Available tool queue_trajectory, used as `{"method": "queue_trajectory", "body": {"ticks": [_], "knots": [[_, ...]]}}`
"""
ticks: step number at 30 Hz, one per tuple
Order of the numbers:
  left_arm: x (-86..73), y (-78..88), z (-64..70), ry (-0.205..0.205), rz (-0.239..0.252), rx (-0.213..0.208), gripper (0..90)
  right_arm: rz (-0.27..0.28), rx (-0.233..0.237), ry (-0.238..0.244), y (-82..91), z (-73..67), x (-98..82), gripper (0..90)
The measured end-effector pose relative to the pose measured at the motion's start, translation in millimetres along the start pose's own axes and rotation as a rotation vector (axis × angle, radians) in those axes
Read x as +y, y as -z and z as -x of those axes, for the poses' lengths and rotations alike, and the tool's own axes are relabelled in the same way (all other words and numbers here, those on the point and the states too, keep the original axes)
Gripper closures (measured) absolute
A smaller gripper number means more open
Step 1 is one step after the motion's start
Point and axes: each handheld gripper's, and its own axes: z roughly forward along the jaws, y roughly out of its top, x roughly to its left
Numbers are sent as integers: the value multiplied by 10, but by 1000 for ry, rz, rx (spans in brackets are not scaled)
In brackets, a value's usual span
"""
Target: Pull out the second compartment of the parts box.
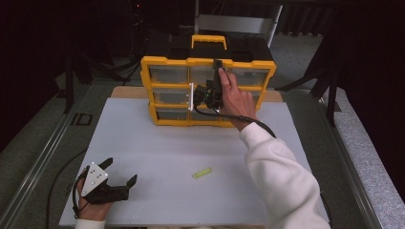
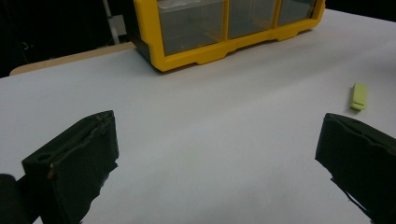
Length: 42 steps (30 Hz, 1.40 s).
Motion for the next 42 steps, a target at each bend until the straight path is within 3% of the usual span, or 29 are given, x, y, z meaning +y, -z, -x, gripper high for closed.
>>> {"method": "queue_trajectory", "body": {"ticks": [9,16,20,25,42], "knots": [[2,2,5,2,4,1,1,18,-60,29,-38,42,-15,217],[4,6,5,0,2,2,1,48,-144,116,-7,8,-30,393],[2,9,1,1,1,4,1,47,-174,148,-9,9,-49,418],[3,13,1,0,2,5,1,44,-191,176,-8,-14,-69,434],[-2,8,1,2,-2,6,1,32,-177,145,33,-7,-83,479]]}}
